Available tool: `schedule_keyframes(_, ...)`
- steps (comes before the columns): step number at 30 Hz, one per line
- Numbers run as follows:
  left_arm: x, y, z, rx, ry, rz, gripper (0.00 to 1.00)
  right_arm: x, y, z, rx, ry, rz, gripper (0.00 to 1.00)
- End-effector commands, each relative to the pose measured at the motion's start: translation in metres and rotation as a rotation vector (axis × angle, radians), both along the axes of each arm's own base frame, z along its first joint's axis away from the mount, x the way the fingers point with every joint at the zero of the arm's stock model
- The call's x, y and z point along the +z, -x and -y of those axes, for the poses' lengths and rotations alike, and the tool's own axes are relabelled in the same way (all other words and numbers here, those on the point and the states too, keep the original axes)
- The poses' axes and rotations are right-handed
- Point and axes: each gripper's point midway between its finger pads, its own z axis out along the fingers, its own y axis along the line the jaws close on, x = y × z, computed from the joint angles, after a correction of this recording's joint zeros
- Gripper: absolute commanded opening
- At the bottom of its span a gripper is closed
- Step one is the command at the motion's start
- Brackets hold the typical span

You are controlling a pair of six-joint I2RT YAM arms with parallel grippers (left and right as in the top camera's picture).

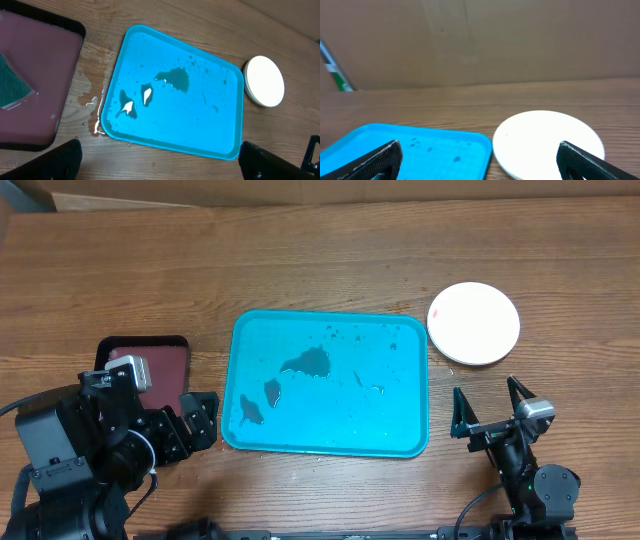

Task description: Clean dirty plates on tray and stack at the side

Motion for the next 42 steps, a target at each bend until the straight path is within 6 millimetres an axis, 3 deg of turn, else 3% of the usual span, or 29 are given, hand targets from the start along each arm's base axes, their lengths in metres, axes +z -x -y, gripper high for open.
schedule_keyframes(1, 0.0, 0.0, 0.0, -0.015, -0.014, 0.006, 1.0, -0.004, -0.003, 0.02, -0.113, 0.044, 0.003, 1.0)
schedule_keyframes(6, 0.0, 0.0, 0.0, -0.015, -0.014, 0.006, 0.99, -0.006, -0.004, 0.033, -0.189, 0.043, -0.008, 1.0)
schedule_keyframes(42, -0.004, 0.002, -0.006, -0.008, -0.06, -0.009, 1.0, -0.005, -0.004, 0.032, -0.186, 0.043, -0.006, 1.0)
